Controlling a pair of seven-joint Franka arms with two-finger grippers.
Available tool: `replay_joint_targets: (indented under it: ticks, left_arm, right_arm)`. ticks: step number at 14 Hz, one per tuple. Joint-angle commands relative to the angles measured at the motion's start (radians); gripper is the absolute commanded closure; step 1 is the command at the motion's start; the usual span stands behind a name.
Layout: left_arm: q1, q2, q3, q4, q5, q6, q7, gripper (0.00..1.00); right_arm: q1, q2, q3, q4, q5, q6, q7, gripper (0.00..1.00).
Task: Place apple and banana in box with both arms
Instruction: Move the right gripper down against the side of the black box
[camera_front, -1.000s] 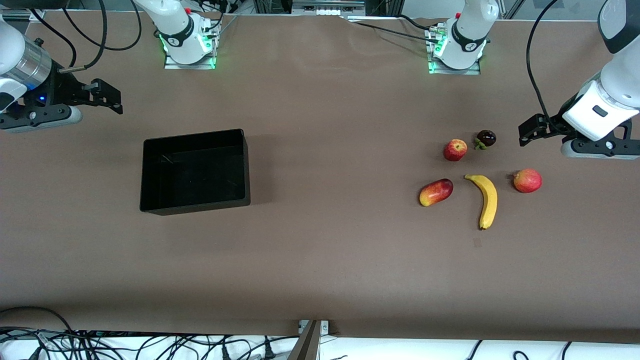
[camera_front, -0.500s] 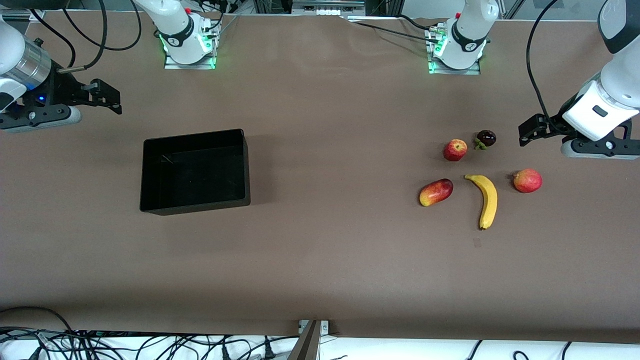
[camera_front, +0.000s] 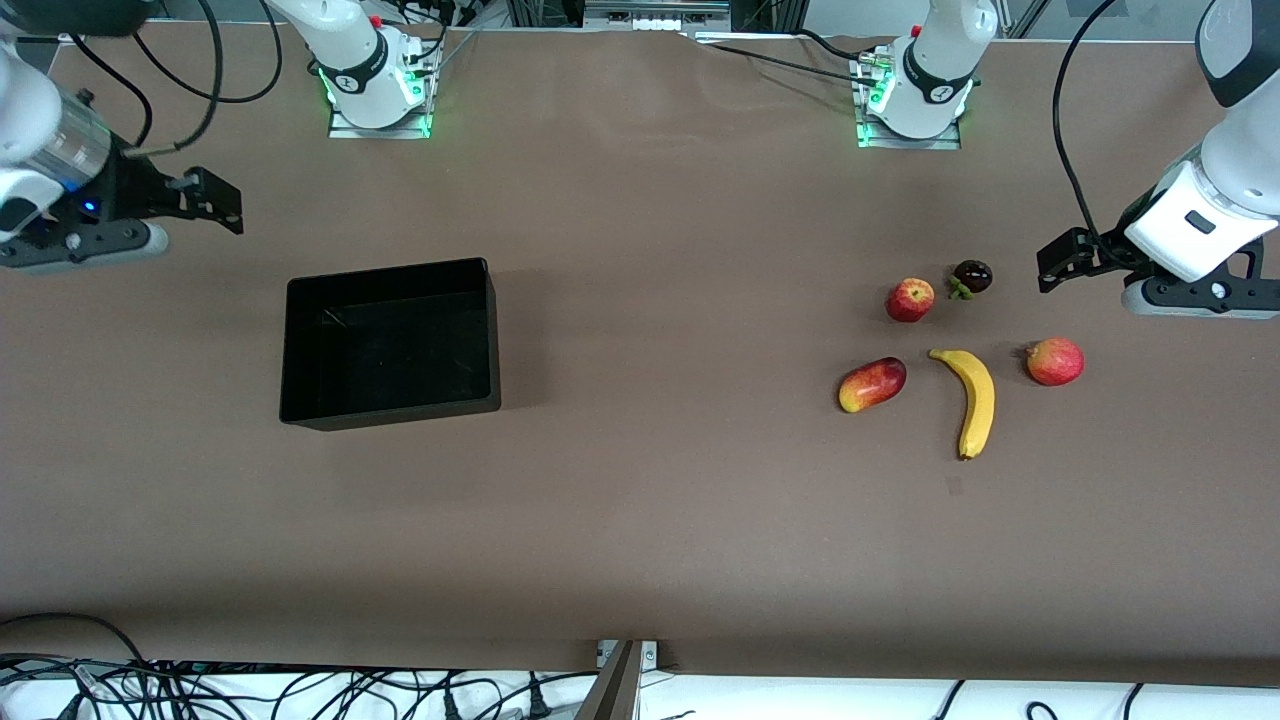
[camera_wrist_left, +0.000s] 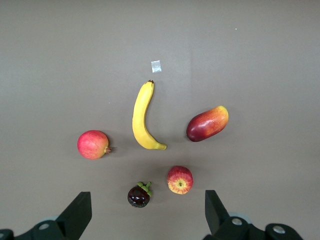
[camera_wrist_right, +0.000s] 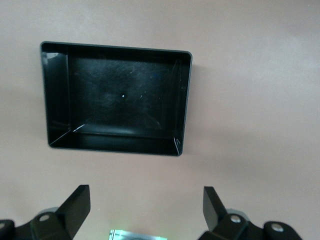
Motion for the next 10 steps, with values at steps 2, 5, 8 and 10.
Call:
replay_joint_targets:
  ticks: [2,5,8,10]
  left_arm:
    - [-0.004,0.007,-0.001,0.018,0.016,-0.01,0.0,0.0]
    - [-0.004,0.007,-0.001,0.018,0.016,-0.01,0.0,0.0]
    - [-0.005,0.007,-0.001,0.018,0.016,-0.01,0.0,0.0]
    - [-0.004,0.007,-0.001,0.018,0.016,-0.01,0.002,0.0]
  right_arm:
    - [-0.024,0.062,-0.026,-0.177,-0.015,0.233,-0.018,0.0]
    - [-0.025,0.136,-0.062,-0.298,-0.006,0.452,-0.058,0.0]
    - [-0.027,0.193,-0.086,-0.401,-0.003,0.635,-0.061,0.0]
    - [-0.028,0.228,-0.094,-0.433,0.0,0.701,-0.075,0.0]
